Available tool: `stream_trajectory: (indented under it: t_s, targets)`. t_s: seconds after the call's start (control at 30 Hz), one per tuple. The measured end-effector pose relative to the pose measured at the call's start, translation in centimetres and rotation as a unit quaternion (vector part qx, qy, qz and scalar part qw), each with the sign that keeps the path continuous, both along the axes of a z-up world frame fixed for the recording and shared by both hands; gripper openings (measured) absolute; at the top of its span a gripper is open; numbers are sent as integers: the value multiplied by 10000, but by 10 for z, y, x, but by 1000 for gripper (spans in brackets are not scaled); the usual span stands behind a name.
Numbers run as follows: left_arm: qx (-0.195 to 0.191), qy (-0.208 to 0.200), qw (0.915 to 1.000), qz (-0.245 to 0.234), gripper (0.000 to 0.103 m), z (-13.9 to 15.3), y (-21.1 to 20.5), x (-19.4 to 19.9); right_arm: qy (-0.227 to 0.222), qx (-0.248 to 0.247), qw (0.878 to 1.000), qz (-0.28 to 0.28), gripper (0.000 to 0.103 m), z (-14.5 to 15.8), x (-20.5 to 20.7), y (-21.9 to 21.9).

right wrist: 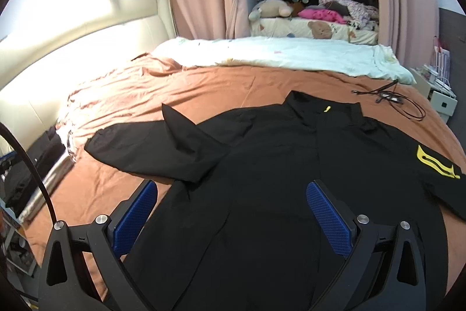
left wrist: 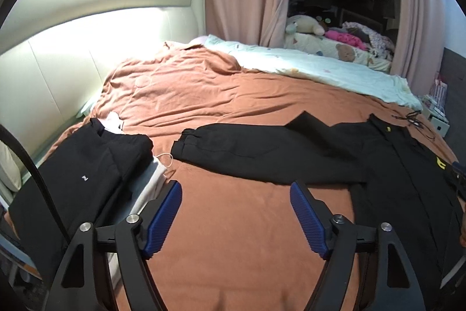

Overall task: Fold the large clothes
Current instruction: 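Reach the left tool to the plain black sleeve cuff and grasp it, then lift the sleeve with the left tool, lay it across the jacket body, release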

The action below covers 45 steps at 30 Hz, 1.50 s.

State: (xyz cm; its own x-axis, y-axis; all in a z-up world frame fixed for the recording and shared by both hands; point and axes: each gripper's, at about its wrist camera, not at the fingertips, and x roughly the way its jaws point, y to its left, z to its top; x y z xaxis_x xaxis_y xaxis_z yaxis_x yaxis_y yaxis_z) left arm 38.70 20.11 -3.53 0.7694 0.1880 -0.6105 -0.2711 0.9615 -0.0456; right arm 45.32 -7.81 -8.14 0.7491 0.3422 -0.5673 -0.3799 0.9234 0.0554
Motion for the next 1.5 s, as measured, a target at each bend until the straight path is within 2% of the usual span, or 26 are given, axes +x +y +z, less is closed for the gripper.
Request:
stream_trajectory:
  t_s: [0.13,0.23,0.3,0.4,0.7,1.03,1.07,1.1,1.13,1.17,1.2,1.27,1.33,1.5]
  targets:
    - [-152,194,9997,48,73,-14,17,31,143,-39,9999,21,97,0,30,5]
    - [-412,376,9984,69,73,-30,30,57,274,-55,9996,46,81,-3,53,12]
    - [-552,492,9972,142,68,-41,40,76,391,-53,9992,81,71,-8,68,14]
    - [-751,636,9949,200,64,-55,53,100,564,-95,9983,136,66,-18,91,16]
    - [-1128,1118,9858,545,63,-109,83,160,842,-274,9958,229,60,-37,135,28]
    - [-1368,1506,9748,919,62,-162,106,201,1010,-244,9943,222,60,-45,148,34]
    - [-1382,1560,9736,930,55,-167,106,203,1038,-234,9940,241,60,-46,150,34]
    - [-1327,1562,9738,987,48,-170,106,205,1075,-228,9936,274,53,-48,152,37]
    - [-1270,1506,9752,1007,41,-169,106,205,1120,-220,9930,315,47,-50,153,39]
    - [-1205,1483,9762,1023,21,-167,105,205,1236,-197,9914,383,41,-53,156,42]
    - [-1178,1478,9767,1020,7,-165,104,206,1277,-167,9908,414,41,-54,157,44]
    - [-1172,1387,9784,992,3,-157,103,206,1297,-146,9904,460,38,-57,159,49]
    - [-1010,1185,9835,916,3,-139,98,203,1387,-132,9888,542,35,-61,162,59]
    - [-801,677,9925,634,2,-80,85,194,1578,-68,9852,671,35,-75,176,78]
